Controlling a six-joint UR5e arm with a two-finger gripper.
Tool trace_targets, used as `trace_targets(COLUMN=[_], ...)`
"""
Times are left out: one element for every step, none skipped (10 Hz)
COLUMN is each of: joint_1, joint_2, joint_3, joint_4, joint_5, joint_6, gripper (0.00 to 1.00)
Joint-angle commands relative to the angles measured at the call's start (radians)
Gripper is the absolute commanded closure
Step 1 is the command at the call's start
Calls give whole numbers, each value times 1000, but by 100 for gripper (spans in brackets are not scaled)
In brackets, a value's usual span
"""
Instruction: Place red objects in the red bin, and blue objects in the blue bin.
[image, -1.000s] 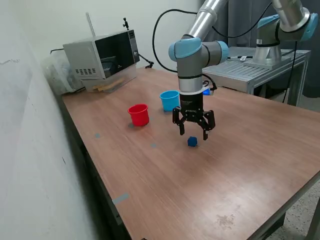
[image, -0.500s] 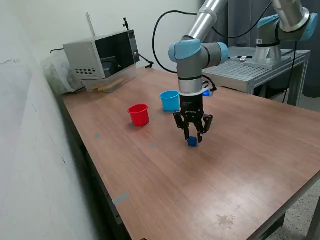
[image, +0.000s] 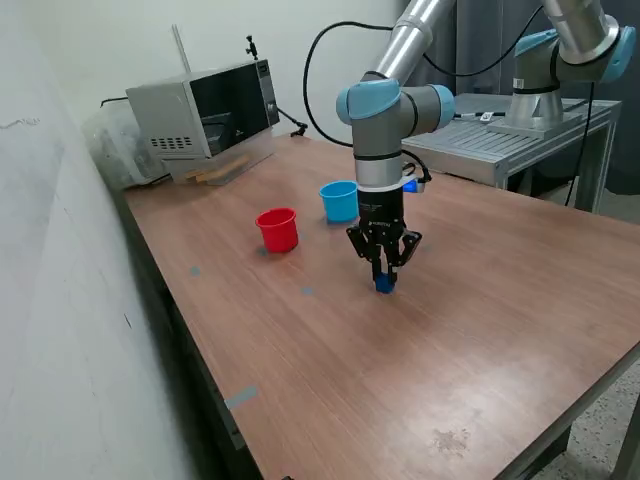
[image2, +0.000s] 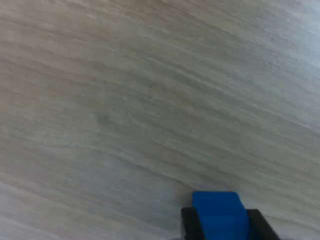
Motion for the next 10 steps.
trace_targets(joint_1=[-2, -2, -5, -23, -58, -105, -159, -251, -326, -381], joint_2=[-25, -73, -129, -195, -259, -307, -334, -357, -363, -363], joint_3=[9, 30, 56, 90, 133, 179, 216, 268, 295, 309], joint_4=[11, 12, 14, 30, 35, 35, 35, 35, 35, 37], joint_5=[-7, -9, -9, -12, -13, -13, -13, -13, -13, -15], joint_6=[-1, -1, -3, -3, -3, -3, -4, -16, -36, -36], gripper=[100, 100, 100, 100, 100, 100, 100, 100, 100, 100])
